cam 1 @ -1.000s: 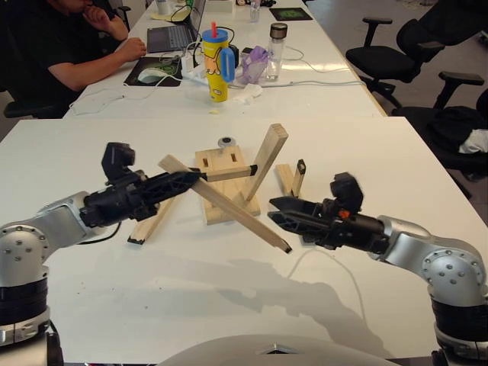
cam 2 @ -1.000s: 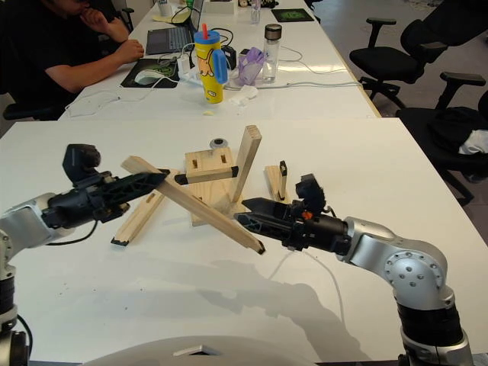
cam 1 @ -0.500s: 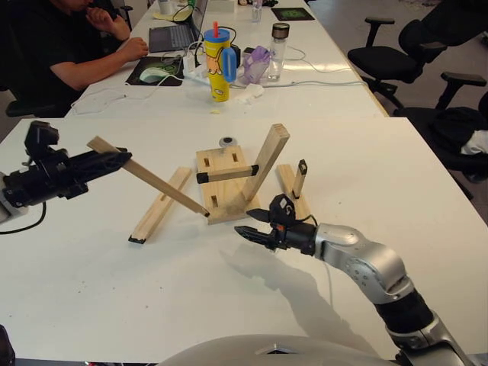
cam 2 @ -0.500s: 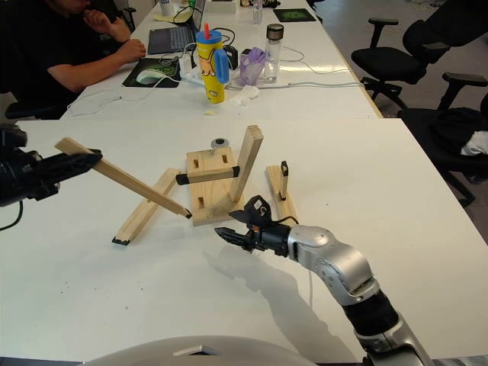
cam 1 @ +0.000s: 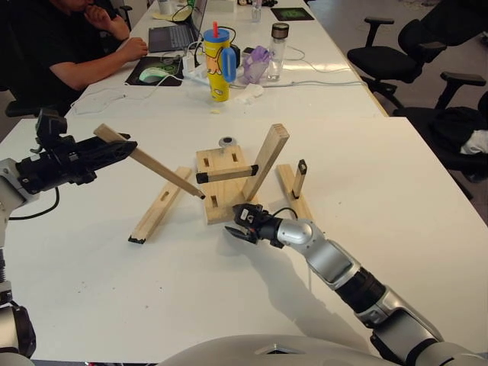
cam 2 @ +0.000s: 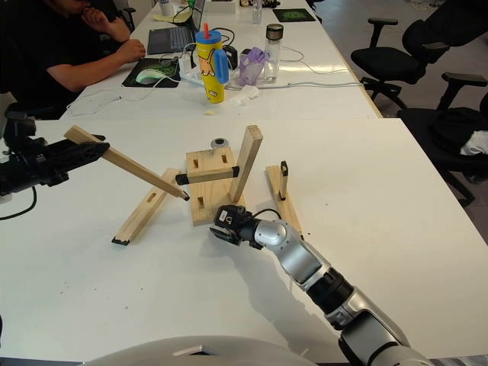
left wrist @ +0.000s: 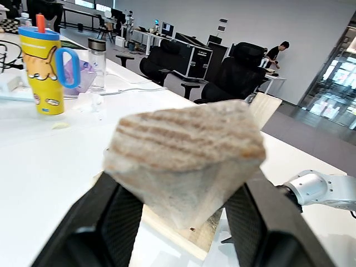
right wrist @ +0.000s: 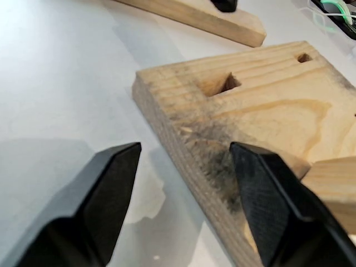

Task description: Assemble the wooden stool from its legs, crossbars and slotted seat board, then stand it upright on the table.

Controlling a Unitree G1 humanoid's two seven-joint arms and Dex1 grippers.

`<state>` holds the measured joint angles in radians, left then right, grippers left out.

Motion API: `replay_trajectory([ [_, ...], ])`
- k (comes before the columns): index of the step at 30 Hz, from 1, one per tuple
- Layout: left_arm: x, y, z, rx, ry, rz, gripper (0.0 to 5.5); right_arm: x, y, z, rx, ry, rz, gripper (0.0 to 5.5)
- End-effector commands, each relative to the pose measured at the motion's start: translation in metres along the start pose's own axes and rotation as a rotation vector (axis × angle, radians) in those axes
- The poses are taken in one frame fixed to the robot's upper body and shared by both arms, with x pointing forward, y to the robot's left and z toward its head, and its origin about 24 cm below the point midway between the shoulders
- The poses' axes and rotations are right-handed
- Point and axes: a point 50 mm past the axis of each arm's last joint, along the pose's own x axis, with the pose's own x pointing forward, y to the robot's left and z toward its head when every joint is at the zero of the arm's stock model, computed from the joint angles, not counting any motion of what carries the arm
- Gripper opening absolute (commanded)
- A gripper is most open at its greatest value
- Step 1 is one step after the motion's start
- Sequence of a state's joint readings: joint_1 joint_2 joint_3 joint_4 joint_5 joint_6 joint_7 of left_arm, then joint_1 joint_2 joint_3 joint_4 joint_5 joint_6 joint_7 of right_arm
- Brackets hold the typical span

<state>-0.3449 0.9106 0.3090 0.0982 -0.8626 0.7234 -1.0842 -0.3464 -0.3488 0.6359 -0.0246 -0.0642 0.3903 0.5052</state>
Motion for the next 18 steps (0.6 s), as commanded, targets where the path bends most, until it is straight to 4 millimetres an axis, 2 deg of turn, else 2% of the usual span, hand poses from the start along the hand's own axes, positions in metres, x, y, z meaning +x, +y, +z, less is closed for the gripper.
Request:
replay_trajectory([
  [1, 0.011, -0.006, 0.002, 0.059, 0.023, -0.043, 2.01, -0.004, -0.001, -0.02, 0.045, 0.129, 0.016, 2.96],
  [6, 0.025, -0.011, -0.013, 0.131, 0.123, -0.032, 2.01, -0.015, -0.003, -0.044, 0.167, 0.256, 0.011, 2.96],
  [9, 0.032, -0.016, -0.015, 0.165, 0.138, -0.043, 2.01, -0.023, 0.001, -0.06, 0.232, 0.336, 0.039, 2.96],
  [18, 0.041, -0.032, 0.004, 0.191, 0.039, -0.119, 2.01, -0.026, 0.027, -0.06, 0.318, 0.328, 0.181, 2.96],
])
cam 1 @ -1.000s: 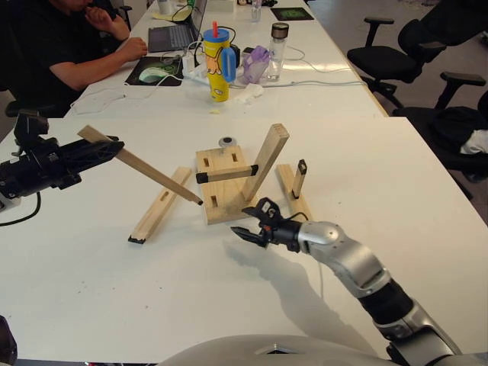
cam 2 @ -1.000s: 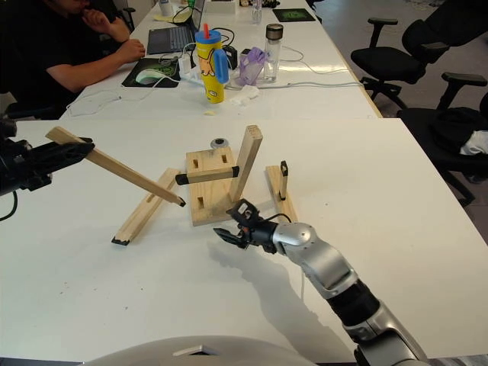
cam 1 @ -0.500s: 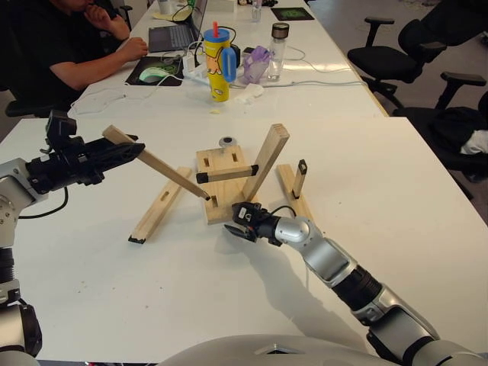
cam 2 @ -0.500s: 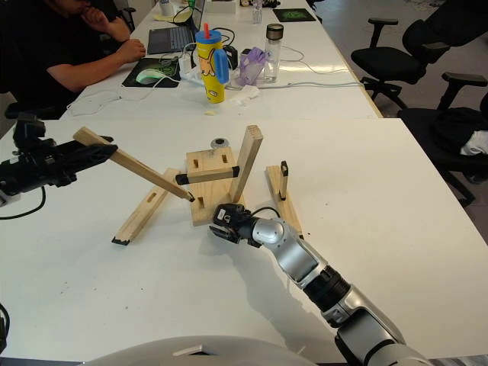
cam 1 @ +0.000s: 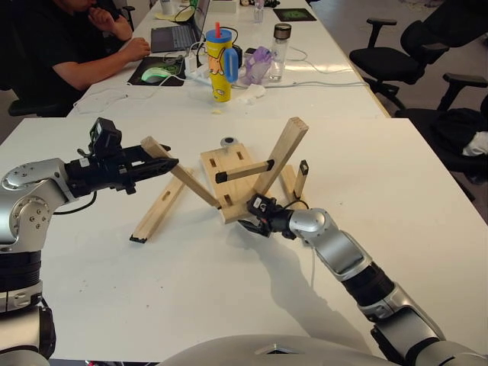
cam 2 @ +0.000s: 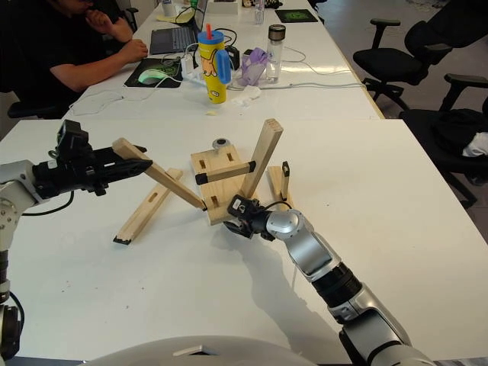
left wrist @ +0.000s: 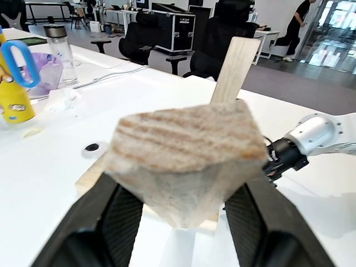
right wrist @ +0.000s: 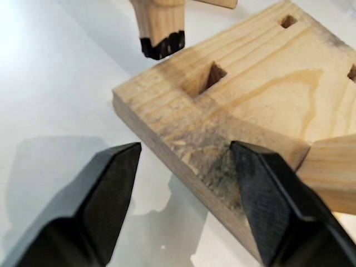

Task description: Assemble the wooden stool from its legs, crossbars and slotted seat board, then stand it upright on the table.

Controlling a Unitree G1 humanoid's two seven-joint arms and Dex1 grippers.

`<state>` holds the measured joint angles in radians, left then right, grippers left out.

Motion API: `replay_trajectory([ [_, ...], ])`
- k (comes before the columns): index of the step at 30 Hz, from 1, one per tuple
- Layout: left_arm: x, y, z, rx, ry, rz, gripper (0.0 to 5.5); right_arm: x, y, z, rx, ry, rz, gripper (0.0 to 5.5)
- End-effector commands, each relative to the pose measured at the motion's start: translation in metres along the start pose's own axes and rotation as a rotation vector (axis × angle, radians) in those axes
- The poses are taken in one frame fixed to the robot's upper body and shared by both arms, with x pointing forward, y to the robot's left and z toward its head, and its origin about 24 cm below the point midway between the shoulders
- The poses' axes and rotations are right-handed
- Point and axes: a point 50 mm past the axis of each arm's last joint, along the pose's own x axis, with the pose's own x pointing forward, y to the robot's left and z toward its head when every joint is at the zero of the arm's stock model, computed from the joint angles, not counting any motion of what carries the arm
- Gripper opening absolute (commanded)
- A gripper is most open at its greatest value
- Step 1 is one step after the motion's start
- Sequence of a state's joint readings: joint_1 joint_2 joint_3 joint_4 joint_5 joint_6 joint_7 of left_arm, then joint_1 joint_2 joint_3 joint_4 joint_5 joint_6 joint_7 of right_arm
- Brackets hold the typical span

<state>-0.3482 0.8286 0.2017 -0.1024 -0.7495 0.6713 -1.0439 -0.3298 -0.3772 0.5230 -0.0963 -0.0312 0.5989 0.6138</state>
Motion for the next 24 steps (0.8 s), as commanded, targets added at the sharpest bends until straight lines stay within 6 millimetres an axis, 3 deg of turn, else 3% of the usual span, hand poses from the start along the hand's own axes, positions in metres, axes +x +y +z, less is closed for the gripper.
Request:
replay_trajectory([
  [1, 0.0, -0.005, 0.015, 0.027, -0.049, -0.024, 2.01, 0.0, 0.038, -0.054, 0.165, 0.227, 0.17, 2.96],
  [6, -0.001, -0.008, 0.015, 0.026, -0.021, -0.042, 2.01, -0.001, 0.046, -0.052, 0.183, 0.214, 0.195, 2.96],
  [18, 0.014, -0.006, -0.018, 0.029, 0.09, -0.046, 2.01, -0.002, 0.046, -0.052, 0.181, 0.209, 0.23, 2.96],
  [24, 0.011, 0.0, -0.007, 0.089, 0.142, -0.041, 2.01, -0.003, 0.046, -0.053, 0.178, 0.217, 0.242, 2.96],
])
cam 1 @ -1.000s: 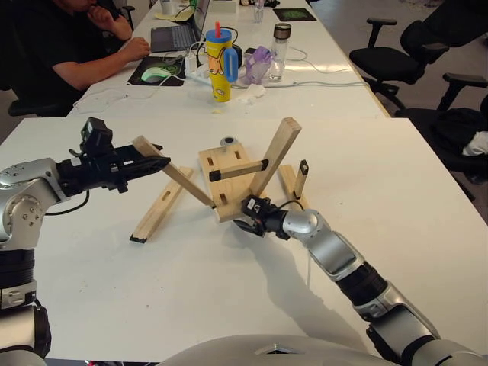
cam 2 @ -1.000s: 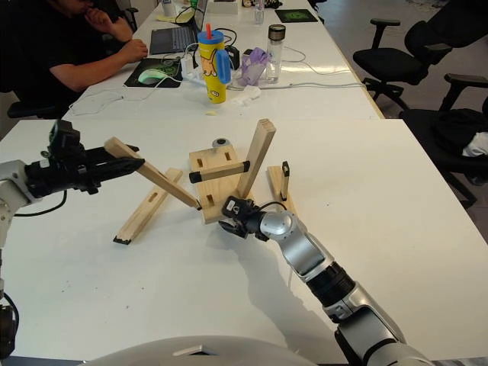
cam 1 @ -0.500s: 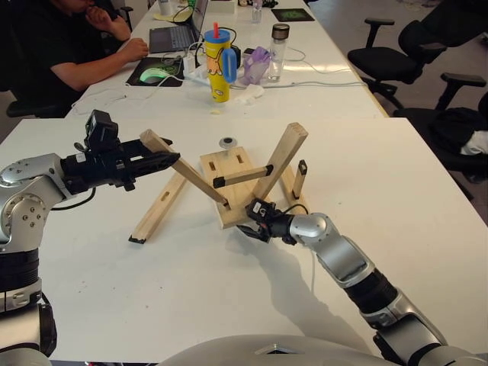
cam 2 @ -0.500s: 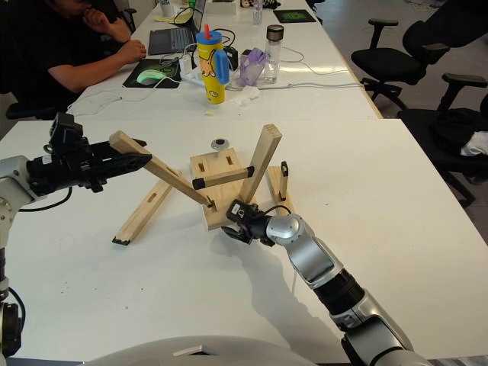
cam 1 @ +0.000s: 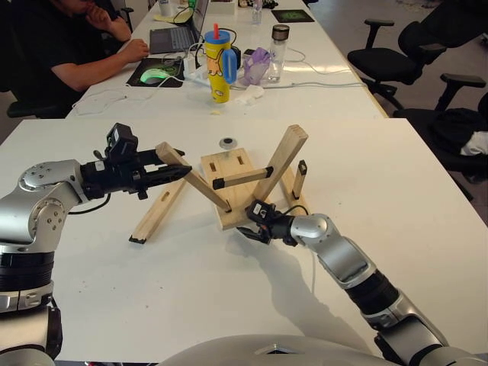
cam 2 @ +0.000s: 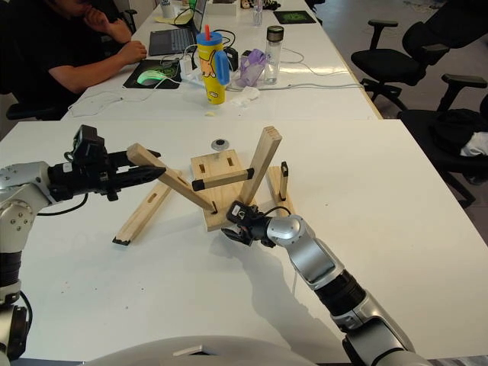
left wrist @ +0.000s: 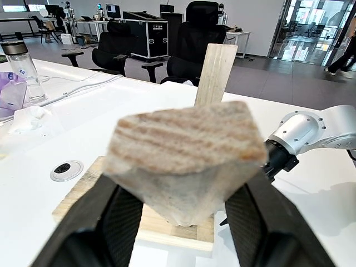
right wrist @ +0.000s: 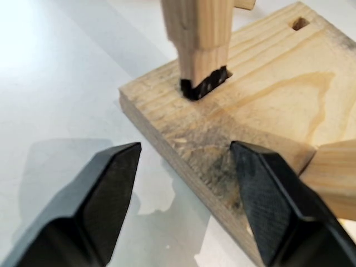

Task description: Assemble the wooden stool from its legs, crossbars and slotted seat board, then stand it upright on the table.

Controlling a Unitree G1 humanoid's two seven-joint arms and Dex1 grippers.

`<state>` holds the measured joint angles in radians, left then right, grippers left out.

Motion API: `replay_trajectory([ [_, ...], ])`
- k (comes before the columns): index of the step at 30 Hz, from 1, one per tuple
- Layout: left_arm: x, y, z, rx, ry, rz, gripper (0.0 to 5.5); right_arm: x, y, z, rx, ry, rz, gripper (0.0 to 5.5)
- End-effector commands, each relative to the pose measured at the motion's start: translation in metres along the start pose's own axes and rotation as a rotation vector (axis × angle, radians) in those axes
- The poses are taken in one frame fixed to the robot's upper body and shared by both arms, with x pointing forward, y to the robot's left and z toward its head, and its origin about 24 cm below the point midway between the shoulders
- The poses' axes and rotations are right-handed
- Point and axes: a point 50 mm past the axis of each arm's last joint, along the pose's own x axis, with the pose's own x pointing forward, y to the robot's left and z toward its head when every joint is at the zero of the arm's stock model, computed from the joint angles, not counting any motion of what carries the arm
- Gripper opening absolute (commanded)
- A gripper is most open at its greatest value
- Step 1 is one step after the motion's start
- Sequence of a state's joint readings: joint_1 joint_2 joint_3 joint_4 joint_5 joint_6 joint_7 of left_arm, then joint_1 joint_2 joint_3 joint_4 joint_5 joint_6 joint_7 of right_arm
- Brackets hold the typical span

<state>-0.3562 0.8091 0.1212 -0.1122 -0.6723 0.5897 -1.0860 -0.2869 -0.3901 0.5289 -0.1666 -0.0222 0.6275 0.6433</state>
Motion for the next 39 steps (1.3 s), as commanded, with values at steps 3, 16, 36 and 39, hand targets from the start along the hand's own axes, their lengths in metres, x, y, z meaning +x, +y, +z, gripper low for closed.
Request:
replay_trajectory([
  [3, -0.001, 0.003, 0.006, 0.013, 0.122, -0.027, 2.01, 0.003, 0.035, -0.053, 0.178, 0.222, 0.195, 2.96],
  [16, 0.042, -0.028, -0.006, 0.015, 0.182, -0.225, 2.01, 0.005, 0.036, -0.053, 0.174, 0.226, 0.22, 2.96],
  [36, 0.059, -0.018, -0.064, -0.105, 0.342, -0.173, 2.01, 0.016, 0.033, -0.043, 0.295, 0.103, 0.195, 2.96],
  [39, 0.072, -0.021, -0.062, -0.065, 0.345, -0.225, 2.01, 0.019, 0.038, -0.051, 0.305, 0.146, 0.204, 2.96],
])
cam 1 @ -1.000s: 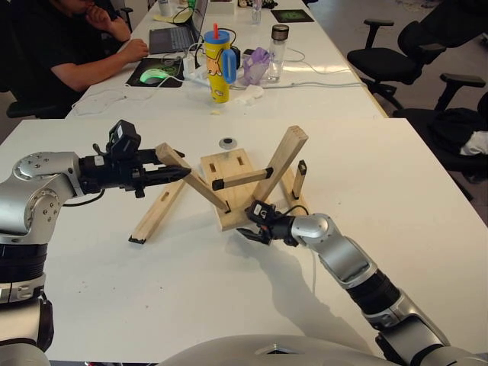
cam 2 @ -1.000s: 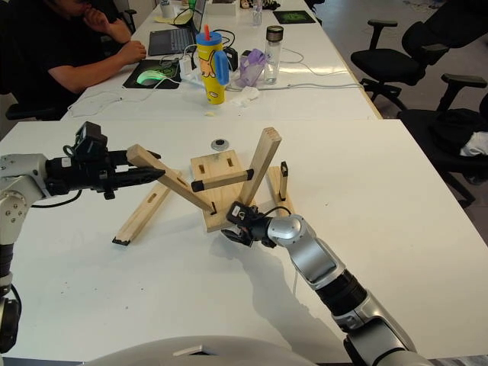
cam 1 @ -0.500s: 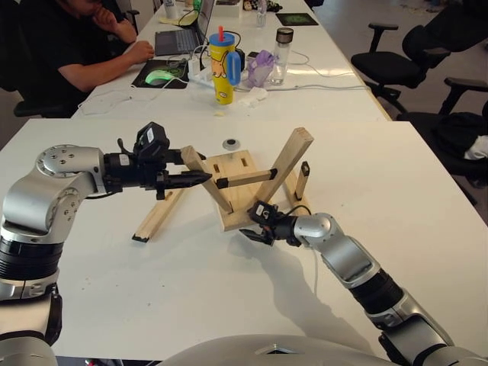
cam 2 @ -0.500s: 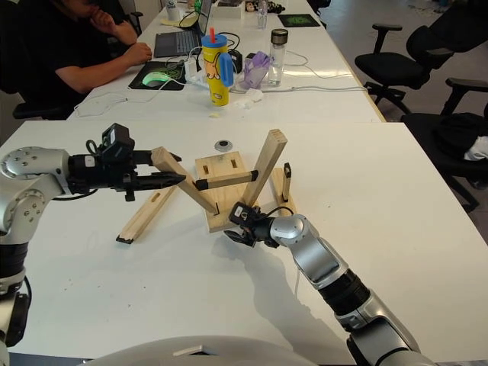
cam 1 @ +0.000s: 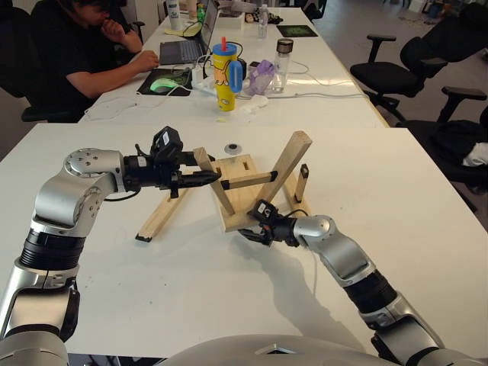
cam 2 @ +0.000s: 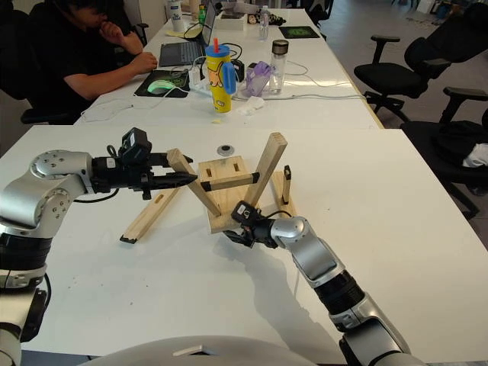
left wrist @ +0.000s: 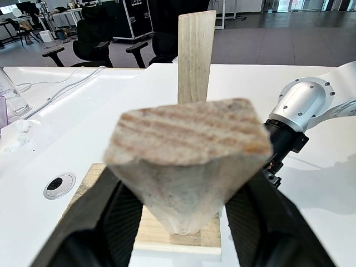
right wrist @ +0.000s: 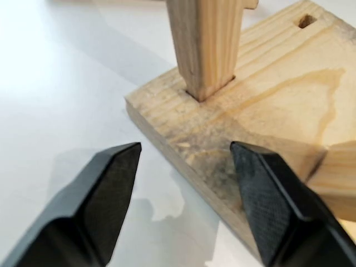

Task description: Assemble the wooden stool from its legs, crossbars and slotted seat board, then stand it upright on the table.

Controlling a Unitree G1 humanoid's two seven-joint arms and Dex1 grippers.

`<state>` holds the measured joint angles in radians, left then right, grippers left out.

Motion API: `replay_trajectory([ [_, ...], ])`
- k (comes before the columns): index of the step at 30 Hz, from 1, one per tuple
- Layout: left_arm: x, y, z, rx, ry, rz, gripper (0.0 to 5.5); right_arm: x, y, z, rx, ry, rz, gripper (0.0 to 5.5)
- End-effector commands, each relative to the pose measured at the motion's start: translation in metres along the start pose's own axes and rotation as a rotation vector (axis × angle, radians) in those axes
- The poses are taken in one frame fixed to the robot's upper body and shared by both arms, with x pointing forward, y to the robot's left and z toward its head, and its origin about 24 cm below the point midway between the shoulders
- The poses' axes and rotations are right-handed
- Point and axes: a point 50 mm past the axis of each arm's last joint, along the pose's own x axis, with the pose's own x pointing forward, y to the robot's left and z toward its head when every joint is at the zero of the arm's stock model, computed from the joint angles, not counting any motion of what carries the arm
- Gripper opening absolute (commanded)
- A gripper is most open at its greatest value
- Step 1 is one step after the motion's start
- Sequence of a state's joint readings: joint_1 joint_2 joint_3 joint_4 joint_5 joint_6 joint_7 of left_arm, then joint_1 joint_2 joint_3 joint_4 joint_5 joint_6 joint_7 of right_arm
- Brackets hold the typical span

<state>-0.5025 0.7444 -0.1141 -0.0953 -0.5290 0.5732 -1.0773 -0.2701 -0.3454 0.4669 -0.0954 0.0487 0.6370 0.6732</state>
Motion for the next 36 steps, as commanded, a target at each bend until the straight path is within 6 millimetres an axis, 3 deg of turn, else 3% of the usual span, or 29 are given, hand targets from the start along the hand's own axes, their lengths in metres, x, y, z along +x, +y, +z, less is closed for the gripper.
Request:
replay_trajectory([
  [1, 0.035, -0.02, -0.058, -0.141, 0.219, -0.145, 2.01, 0.017, 0.033, -0.048, 0.17, 0.184, 0.155, 2.96],
  [5, 0.033, -0.03, -0.094, -0.113, 0.39, -0.169, 2.01, 0.022, 0.034, -0.05, 0.163, 0.193, 0.165, 2.96],
  [7, 0.031, -0.026, -0.097, -0.111, 0.367, -0.135, 2.01, 0.023, 0.033, -0.05, 0.166, 0.19, 0.161, 2.77],
  [12, 0.027, -0.008, -0.067, -0.114, 0.139, -0.052, 2.01, 0.025, 0.029, -0.055, 0.177, 0.212, 0.14, 2.16],
  [13, 0.026, -0.006, -0.063, -0.127, 0.102, -0.043, 2.38, 0.026, 0.029, -0.056, 0.178, 0.215, 0.137, 1.98],
  [16, 0.017, 0.0, -0.048, -0.141, 0.022, -0.007, 2.79, 0.027, 0.027, -0.056, 0.18, 0.215, 0.128, 1.68],
  [21, -0.032, -0.005, -0.021, -0.188, -0.063, 0.004, 3.54, 0.027, 0.024, -0.055, 0.181, 0.21, 0.105, 1.48],
  [23, -0.053, -0.008, -0.012, -0.208, -0.072, -0.003, 3.61, 0.027, 0.023, -0.056, 0.182, 0.212, 0.099, 1.36],
  [25, -0.074, -0.008, 0.005, -0.214, -0.122, 0.002, 3.61, 0.026, 0.023, -0.056, 0.189, 0.21, 0.093, 1.2],
  [27, -0.089, -0.006, 0.036, -0.18, -0.264, -0.007, 3.61, 0.026, 0.023, -0.058, 0.193, 0.211, 0.087, 1.01],
  [30, -0.097, 0.007, 0.098, -0.08, -0.652, 0.067, 3.61, 0.026, 0.023, -0.06, 0.188, 0.22, 0.086, 0.69],
  [33, -0.084, 0.014, 0.139, -0.035, -0.89, 0.169, 3.61, 0.027, 0.022, -0.06, 0.178, 0.226, 0.094, 0.33],
  [36, -0.06, 0.011, 0.151, -0.013, -0.929, 0.227, 3.61, 0.027, 0.021, -0.059, 0.175, 0.223, 0.099, 0.04],
])
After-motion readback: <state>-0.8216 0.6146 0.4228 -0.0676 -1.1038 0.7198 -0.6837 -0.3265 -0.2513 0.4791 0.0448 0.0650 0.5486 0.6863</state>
